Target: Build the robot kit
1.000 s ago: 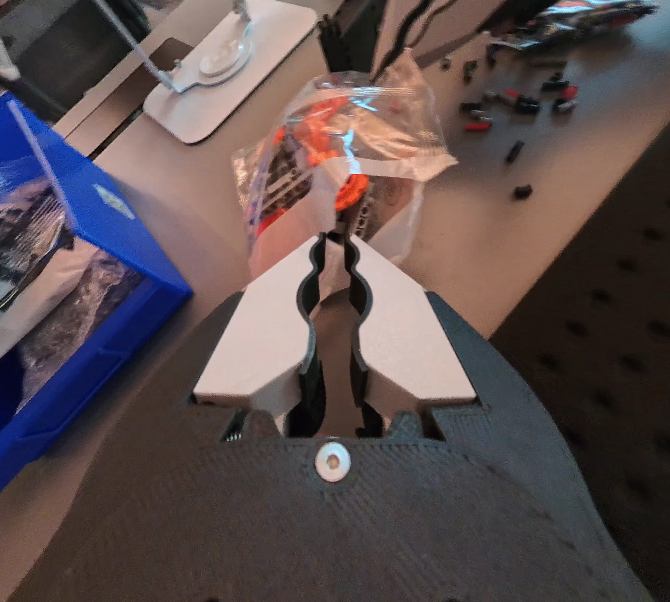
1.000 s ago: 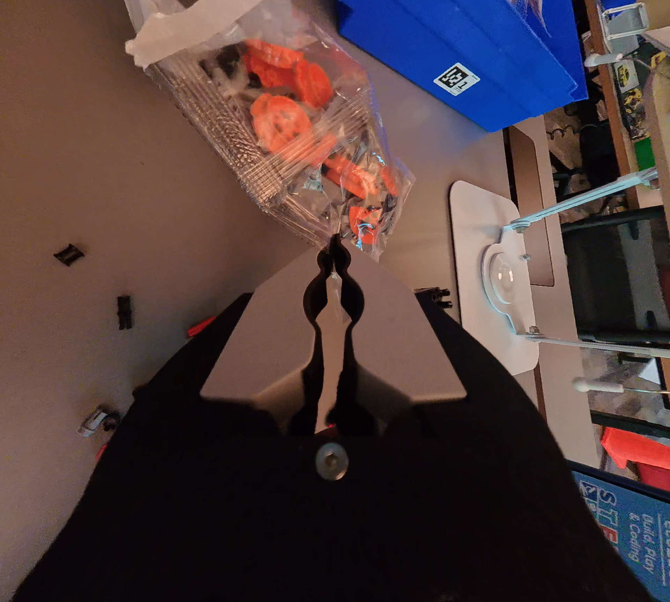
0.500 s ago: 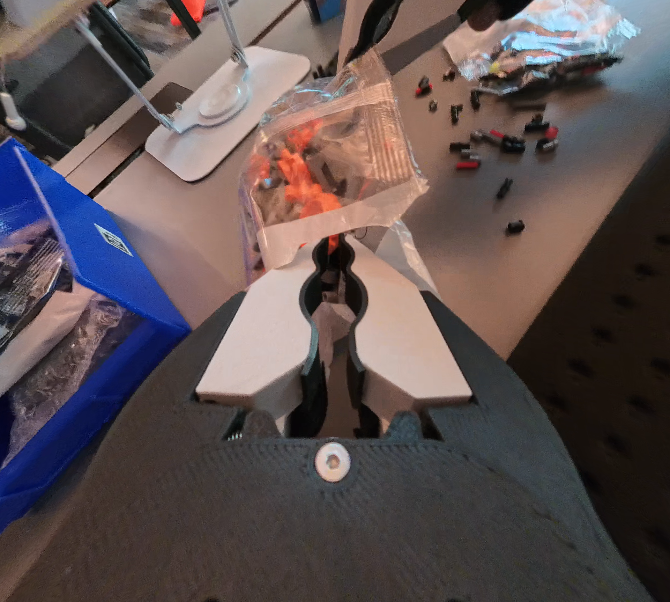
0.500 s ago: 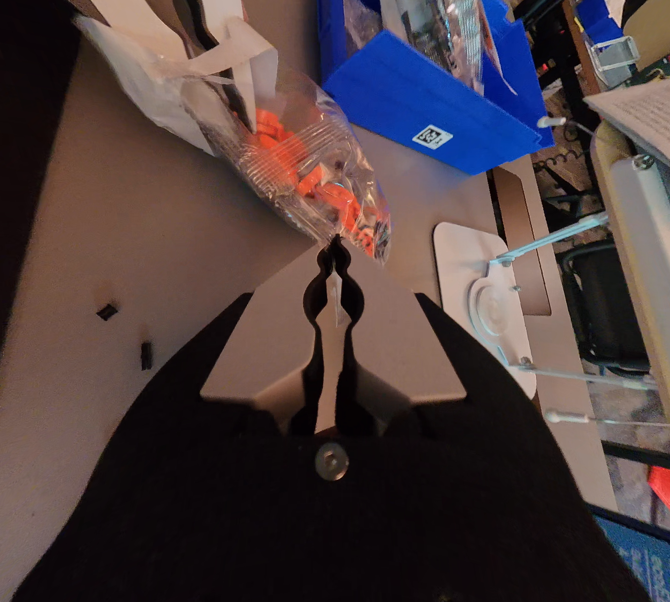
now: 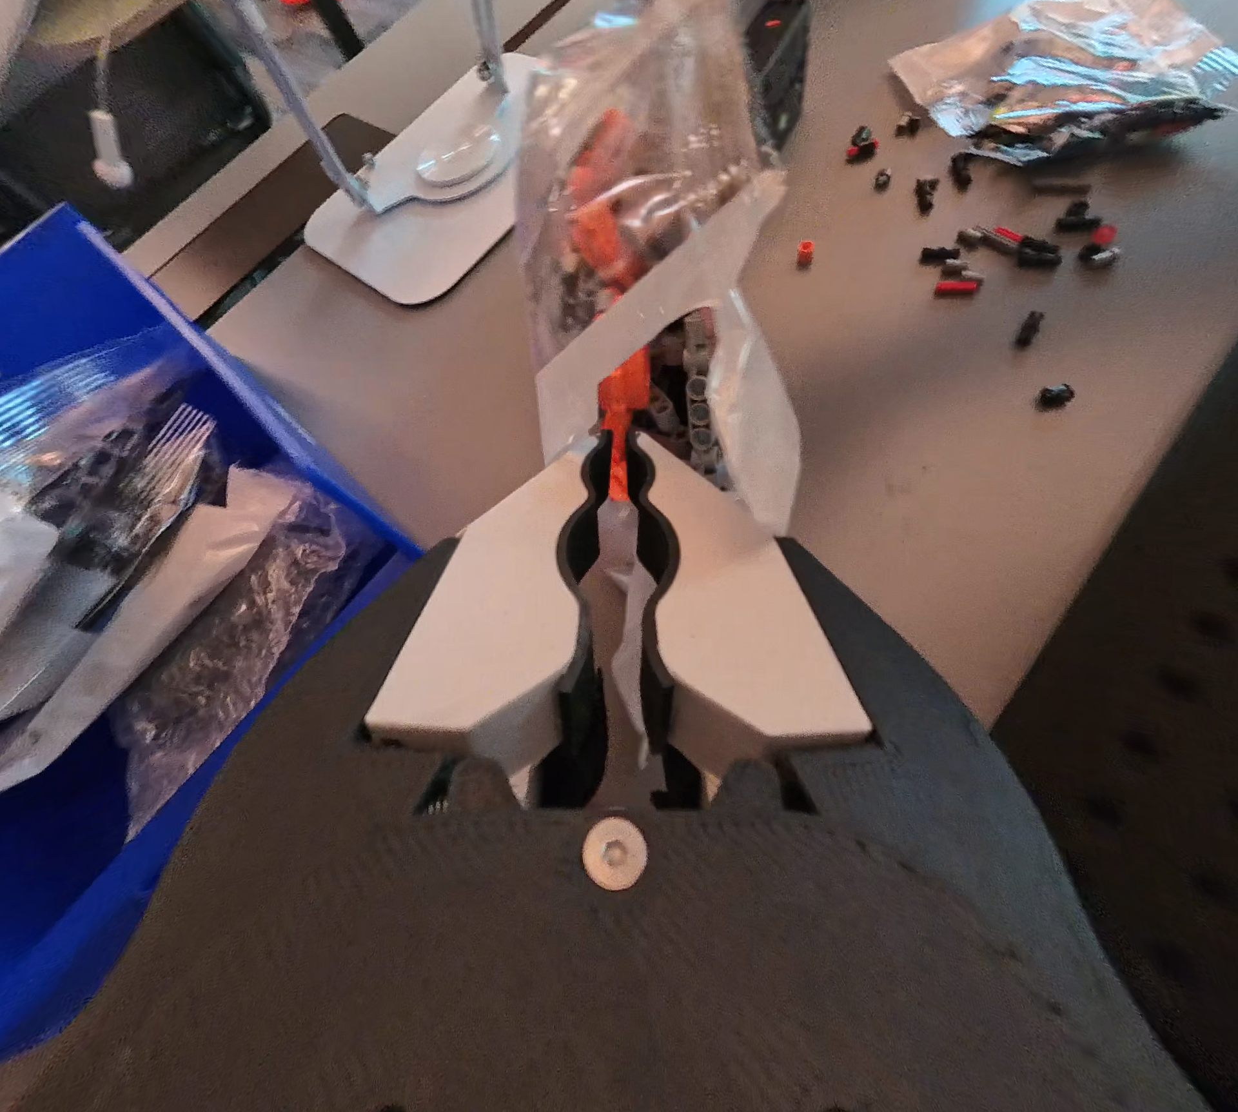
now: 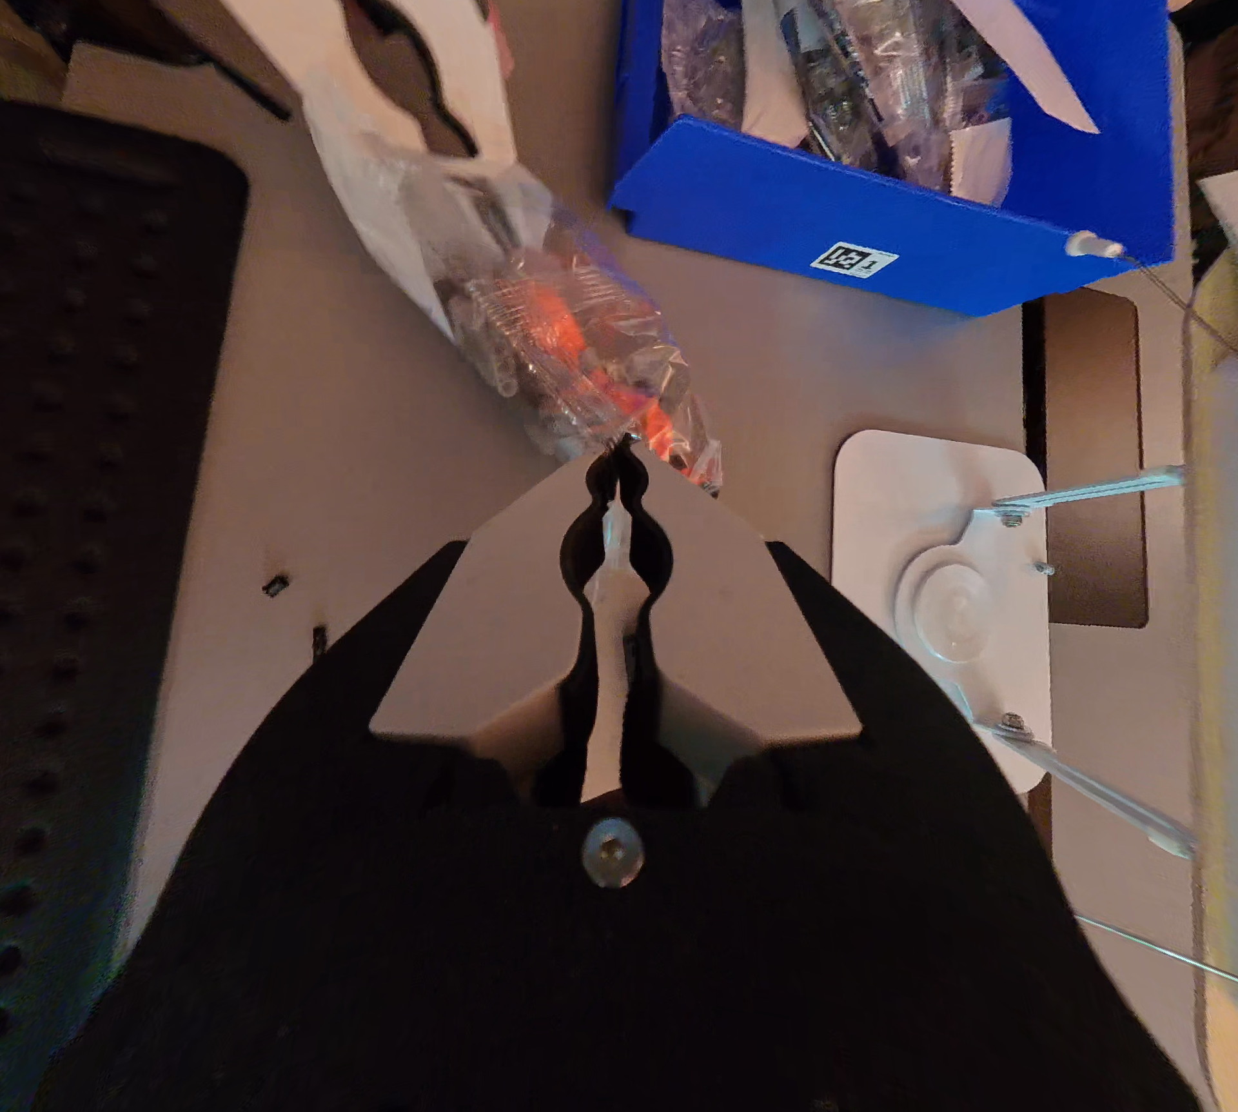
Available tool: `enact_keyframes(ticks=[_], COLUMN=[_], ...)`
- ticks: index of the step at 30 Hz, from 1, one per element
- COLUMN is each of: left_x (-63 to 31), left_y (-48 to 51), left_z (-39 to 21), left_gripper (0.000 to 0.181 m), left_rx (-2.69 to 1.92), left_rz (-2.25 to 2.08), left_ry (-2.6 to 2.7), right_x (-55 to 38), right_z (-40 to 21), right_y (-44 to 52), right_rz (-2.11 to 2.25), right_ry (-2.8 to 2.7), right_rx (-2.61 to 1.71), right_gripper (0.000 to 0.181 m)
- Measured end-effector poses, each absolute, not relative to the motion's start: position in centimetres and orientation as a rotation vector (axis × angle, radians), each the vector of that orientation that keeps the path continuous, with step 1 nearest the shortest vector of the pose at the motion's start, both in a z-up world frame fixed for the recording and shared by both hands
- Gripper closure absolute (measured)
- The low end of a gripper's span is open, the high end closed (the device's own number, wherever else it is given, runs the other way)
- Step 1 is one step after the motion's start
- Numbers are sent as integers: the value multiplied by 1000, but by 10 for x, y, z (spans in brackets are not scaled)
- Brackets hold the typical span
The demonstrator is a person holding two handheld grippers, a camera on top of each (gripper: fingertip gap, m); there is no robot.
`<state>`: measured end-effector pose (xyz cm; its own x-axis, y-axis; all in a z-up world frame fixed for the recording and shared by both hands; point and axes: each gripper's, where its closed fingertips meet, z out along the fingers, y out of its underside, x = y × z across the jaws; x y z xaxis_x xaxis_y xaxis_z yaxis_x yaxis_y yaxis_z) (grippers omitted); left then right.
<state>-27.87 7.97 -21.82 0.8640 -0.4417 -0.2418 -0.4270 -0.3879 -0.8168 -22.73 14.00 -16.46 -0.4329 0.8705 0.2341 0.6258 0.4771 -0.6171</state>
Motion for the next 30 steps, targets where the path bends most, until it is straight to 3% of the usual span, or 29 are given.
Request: enact_keyframes(ticks=[10, 17, 25, 27, 30], left_x=[-273, -304, -317, -324, -326], left_y=[83, 99, 91, 92, 93], left_z=[-211, -240, -230, -230, -232], left_gripper=[179, 177, 148, 140, 142], left_rx=[-1983, -2120, -2058, -2069, -2065], left_rz=[-226, -248, -381, -368, -371], left_ry=[539, 380, 341, 317, 303], right_x=[-234, -262, -309, -318, -316], right_z=[-132, -172, -184, -183, -176], right_y=[124, 146, 173, 177, 189], right_rz=[577, 537, 816, 860, 902], right_ry=[-2413, -2586, -2331, -2270, -2197], right_rx=[-1187, -1364, -1531, -1514, -1510], right_gripper=[181, 181, 181, 173, 141])
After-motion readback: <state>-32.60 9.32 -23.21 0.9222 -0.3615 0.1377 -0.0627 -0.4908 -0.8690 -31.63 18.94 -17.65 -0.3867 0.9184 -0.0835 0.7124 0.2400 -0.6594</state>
